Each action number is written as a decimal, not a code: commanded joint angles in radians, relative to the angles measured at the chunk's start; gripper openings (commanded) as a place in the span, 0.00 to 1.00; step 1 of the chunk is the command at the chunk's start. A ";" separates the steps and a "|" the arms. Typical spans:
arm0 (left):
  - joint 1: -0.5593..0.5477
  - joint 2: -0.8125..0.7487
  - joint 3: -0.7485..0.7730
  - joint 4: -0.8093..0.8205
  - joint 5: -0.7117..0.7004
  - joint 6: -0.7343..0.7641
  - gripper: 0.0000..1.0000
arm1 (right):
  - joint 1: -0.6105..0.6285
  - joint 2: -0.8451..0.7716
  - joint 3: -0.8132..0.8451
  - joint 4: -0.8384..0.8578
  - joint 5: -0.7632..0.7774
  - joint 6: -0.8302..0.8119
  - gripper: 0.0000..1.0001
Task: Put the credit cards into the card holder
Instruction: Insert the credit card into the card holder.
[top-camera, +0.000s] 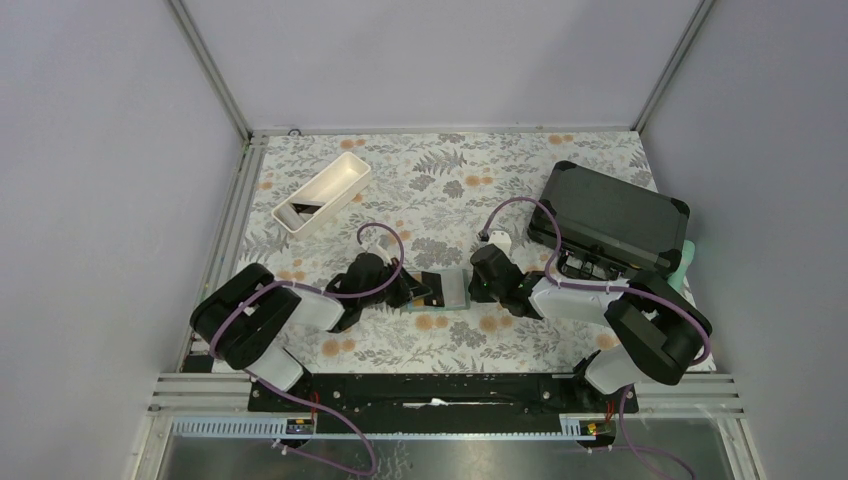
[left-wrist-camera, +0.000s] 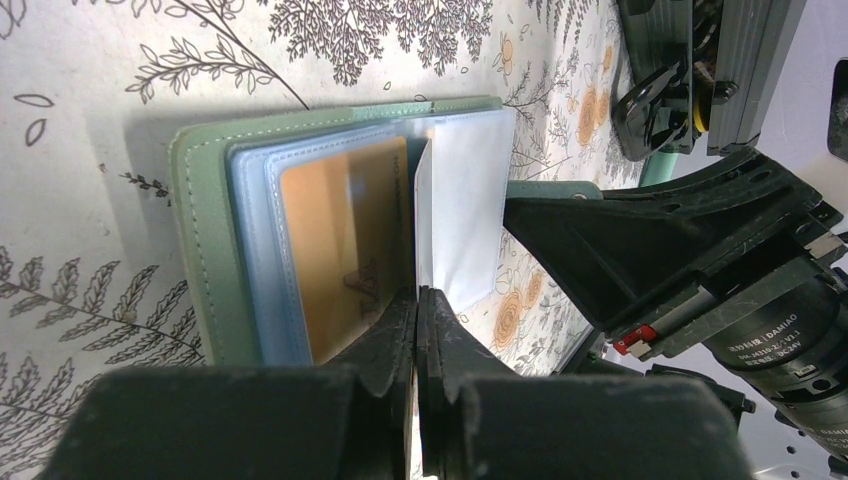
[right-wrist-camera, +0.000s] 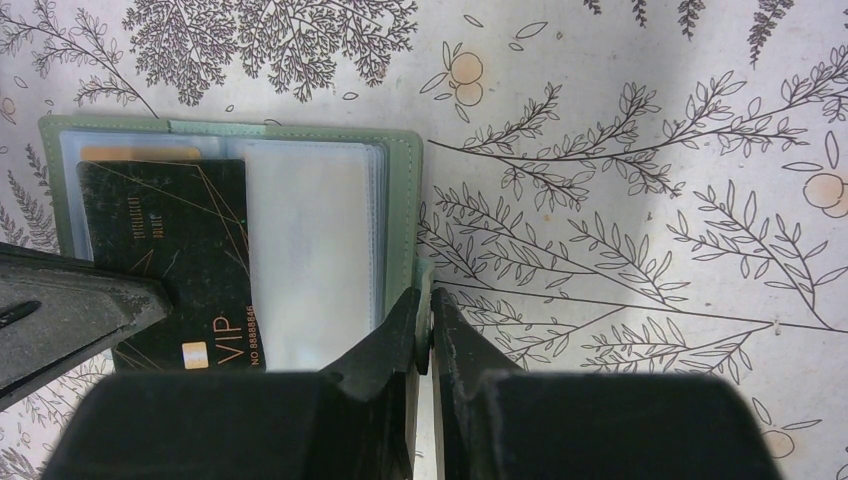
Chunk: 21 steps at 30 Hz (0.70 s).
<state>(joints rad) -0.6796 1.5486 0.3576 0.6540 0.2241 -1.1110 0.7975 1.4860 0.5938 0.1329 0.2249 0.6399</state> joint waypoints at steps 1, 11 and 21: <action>-0.002 0.028 -0.008 0.070 0.002 0.022 0.00 | 0.008 0.014 0.033 -0.043 0.015 -0.005 0.00; -0.002 0.040 0.000 0.084 0.025 0.050 0.00 | 0.008 0.020 0.039 -0.046 0.013 -0.007 0.00; 0.025 -0.044 -0.016 -0.003 0.014 0.176 0.00 | 0.008 0.023 0.041 -0.054 0.014 -0.009 0.00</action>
<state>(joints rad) -0.6651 1.5410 0.3477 0.6781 0.2401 -1.0260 0.7982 1.4918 0.6086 0.1093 0.2249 0.6395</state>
